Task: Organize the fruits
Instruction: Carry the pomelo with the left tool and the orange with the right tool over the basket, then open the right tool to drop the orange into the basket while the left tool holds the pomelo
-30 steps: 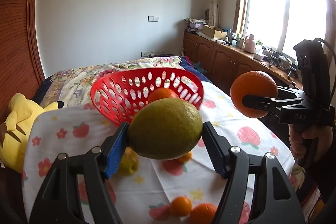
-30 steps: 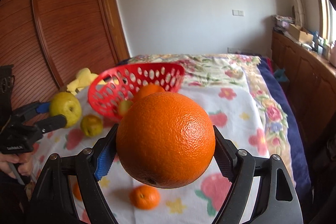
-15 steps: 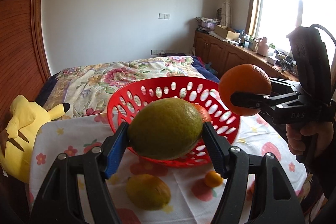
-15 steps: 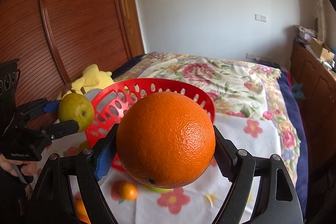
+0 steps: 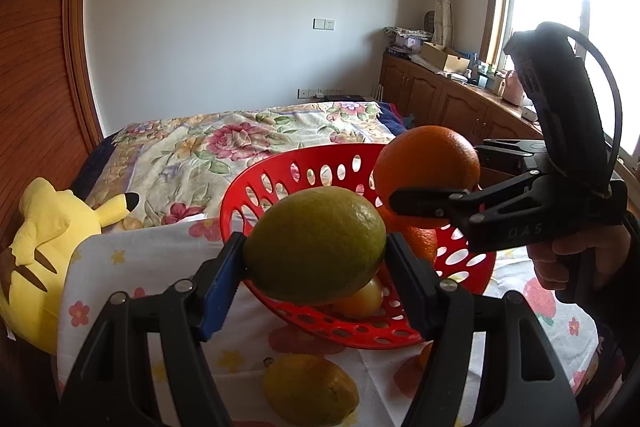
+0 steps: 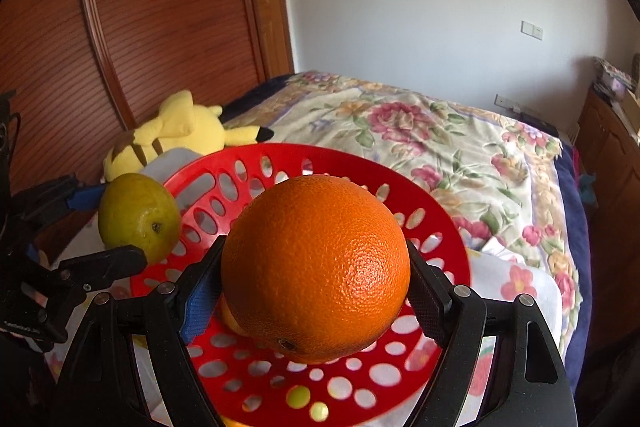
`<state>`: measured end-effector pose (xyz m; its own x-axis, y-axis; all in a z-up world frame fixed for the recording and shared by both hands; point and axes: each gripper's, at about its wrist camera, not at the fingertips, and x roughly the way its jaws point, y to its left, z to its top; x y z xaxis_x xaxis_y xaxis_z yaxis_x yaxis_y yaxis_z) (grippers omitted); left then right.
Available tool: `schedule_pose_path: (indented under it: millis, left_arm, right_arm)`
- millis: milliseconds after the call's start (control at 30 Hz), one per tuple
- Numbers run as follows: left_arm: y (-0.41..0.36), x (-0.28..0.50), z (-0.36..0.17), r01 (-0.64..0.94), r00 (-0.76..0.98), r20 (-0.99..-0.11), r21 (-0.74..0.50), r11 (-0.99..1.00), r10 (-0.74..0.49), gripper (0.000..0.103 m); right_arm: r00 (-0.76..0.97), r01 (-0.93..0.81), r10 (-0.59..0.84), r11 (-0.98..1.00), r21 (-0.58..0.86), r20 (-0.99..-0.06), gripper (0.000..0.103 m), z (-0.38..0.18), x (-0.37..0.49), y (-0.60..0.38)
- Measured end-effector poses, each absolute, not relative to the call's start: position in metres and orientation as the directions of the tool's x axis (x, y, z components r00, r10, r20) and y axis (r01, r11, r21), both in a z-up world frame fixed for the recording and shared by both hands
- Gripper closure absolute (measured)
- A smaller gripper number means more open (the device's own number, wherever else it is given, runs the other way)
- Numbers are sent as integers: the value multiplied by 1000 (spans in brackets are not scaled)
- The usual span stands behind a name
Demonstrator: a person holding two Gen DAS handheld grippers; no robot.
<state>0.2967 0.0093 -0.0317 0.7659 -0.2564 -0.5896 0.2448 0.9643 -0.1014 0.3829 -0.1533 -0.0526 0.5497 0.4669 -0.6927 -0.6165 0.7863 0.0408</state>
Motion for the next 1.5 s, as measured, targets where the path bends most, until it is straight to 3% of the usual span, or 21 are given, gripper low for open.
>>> schedule_pose_path:
  millis: [867,1500]
  left_arm:
    - [13,301,-37,244,752,-610,-92,965,-248,34]
    - [-5,315,-41,285,724,-634,-83,955,-271,34]
  right_arm:
    - [484,-614,451,785,75,-750,18,-64,422,-122]
    - [560,-570,486,814,114,-671,18,-51,375,-176]
